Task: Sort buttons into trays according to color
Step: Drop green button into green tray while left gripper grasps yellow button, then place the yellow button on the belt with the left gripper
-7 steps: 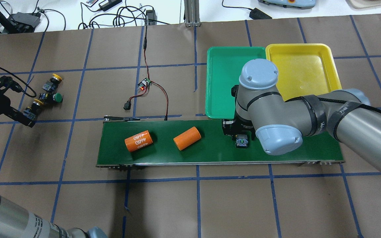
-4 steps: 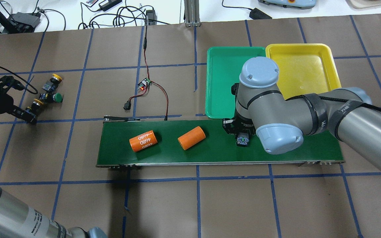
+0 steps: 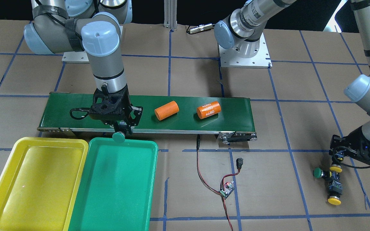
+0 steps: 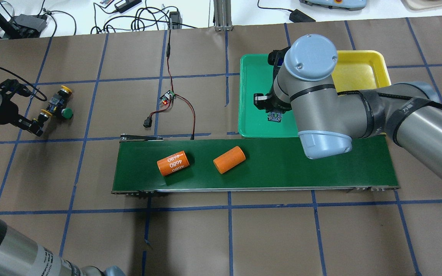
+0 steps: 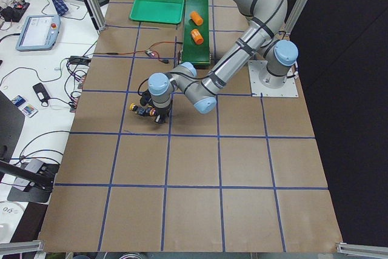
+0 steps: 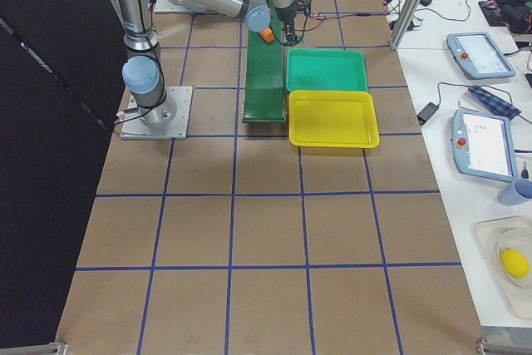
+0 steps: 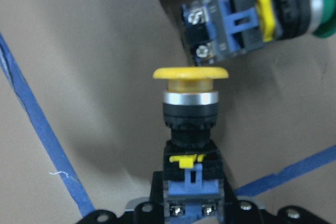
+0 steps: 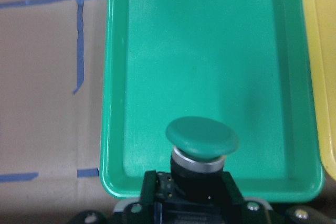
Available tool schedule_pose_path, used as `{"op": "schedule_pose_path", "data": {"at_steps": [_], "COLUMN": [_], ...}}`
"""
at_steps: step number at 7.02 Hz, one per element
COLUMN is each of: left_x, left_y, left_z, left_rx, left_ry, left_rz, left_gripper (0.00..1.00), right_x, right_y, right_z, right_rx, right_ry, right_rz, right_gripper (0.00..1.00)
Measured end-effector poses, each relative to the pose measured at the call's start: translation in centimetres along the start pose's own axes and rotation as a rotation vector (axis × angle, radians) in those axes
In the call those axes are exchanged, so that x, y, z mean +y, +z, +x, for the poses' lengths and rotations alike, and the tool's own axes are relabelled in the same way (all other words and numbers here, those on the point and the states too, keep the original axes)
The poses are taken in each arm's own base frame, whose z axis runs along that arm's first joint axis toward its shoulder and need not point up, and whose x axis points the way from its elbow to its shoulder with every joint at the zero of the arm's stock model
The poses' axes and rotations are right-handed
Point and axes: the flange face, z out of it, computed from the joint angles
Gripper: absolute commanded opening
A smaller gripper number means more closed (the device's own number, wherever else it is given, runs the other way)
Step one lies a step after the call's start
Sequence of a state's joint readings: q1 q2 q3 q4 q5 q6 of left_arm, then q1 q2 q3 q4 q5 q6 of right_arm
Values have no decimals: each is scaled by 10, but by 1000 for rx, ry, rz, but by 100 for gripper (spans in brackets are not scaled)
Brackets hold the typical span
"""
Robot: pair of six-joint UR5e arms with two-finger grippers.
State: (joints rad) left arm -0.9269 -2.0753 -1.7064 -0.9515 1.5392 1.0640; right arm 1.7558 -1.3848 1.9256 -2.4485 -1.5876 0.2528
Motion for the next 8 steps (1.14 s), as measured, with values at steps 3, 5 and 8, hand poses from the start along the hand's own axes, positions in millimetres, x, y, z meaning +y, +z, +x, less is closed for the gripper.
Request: {"op": "schedule_pose_path", "data": {"at_steps": [3, 5, 8], "left_x": [-16, -20, -38], "left_y": [-41, -56, -59], "left_z": [118, 219, 352], "left_rx": [41, 39, 32], "left_ry": [-150, -279, -366], "left_rz": [-16, -24, -54], "left_gripper": [0, 0, 3], "right_x": [-21, -22, -6], "right_y": [27, 27, 4], "right_z": [4, 5, 9], "right_rx": [-36, -37, 0], "right_ry": [17, 18, 20], "right_rz": [119, 129, -10], "right_gripper": [100, 100, 100]}}
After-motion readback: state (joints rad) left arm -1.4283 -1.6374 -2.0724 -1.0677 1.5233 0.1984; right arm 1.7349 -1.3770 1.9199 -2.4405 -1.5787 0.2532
